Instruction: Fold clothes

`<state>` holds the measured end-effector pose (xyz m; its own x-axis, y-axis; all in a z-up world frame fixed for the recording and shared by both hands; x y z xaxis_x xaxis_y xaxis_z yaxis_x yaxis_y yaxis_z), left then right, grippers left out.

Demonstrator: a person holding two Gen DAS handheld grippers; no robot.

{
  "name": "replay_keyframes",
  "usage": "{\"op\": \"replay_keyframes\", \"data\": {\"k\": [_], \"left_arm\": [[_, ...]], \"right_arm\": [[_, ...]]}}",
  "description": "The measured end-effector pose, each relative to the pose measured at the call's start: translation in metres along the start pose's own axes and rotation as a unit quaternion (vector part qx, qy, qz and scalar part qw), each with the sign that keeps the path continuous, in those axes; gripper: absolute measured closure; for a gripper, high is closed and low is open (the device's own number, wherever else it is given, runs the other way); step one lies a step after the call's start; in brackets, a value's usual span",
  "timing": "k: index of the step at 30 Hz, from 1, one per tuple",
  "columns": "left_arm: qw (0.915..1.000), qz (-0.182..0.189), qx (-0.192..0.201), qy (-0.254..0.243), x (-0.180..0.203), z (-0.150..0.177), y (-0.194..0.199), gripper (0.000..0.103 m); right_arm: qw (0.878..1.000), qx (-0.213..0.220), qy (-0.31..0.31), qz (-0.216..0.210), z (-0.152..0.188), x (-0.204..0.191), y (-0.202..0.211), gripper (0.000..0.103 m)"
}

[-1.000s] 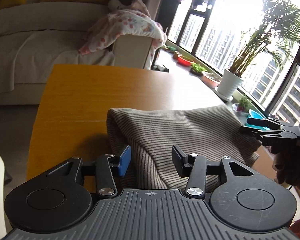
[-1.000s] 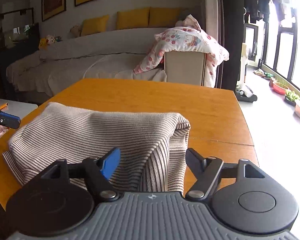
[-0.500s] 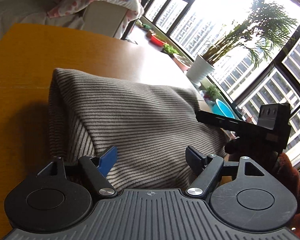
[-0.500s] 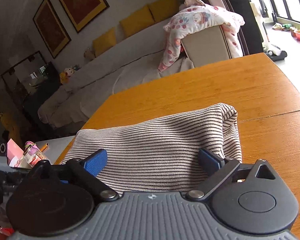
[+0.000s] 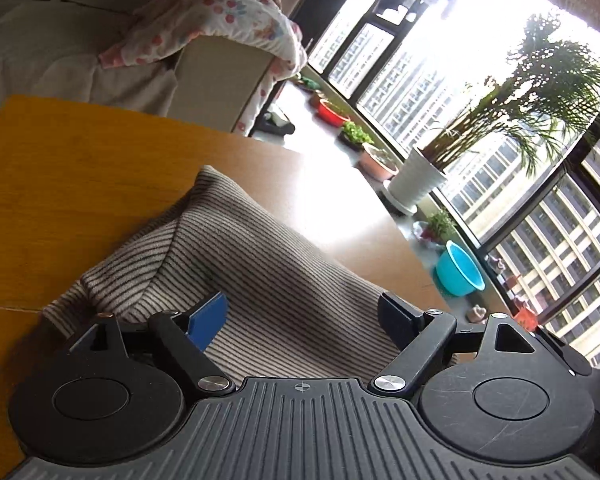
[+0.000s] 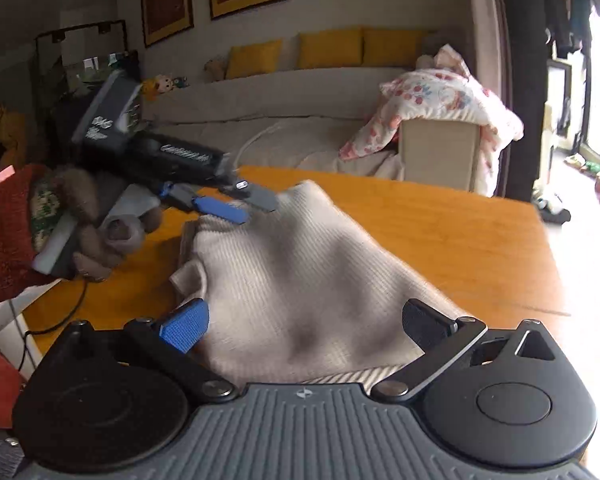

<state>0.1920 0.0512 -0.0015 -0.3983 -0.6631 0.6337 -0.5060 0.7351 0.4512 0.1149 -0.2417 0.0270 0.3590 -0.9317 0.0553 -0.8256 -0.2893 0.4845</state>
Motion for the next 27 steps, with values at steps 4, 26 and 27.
{"op": "replay_keyframes", "data": {"k": [4,26,27], "left_arm": [[0.9979,0.052,-0.032,0.022,0.013,0.034,0.004,0.009],[0.9862,-0.122,-0.025,-0.109,0.024,0.022,-0.018,0.013],[0.9846,-0.124,-0.025,-0.120,0.030,0.025,-0.014,0.013]], "right_arm": [[0.994,-0.009,0.024,0.105,0.005,0.029,-0.028,0.000],[0.998,0.004,0.047,0.035,0.034,-0.047,0.029,0.000],[0.999,0.007,0.033,0.032,0.028,-0.044,0.026,0.000]]}}
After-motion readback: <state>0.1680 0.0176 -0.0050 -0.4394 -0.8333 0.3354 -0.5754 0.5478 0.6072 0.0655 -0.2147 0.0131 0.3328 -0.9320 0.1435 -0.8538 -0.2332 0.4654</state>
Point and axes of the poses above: each gripper's, at about its wrist camera, not at the fingertips, and y roughly against the way its jaws point, x to its right, z to its underside, the point moved 2 cm from there along -y, roughly the way its jaws point, and after that the axes turned 8 degrees about z, right-handed, at the moved point
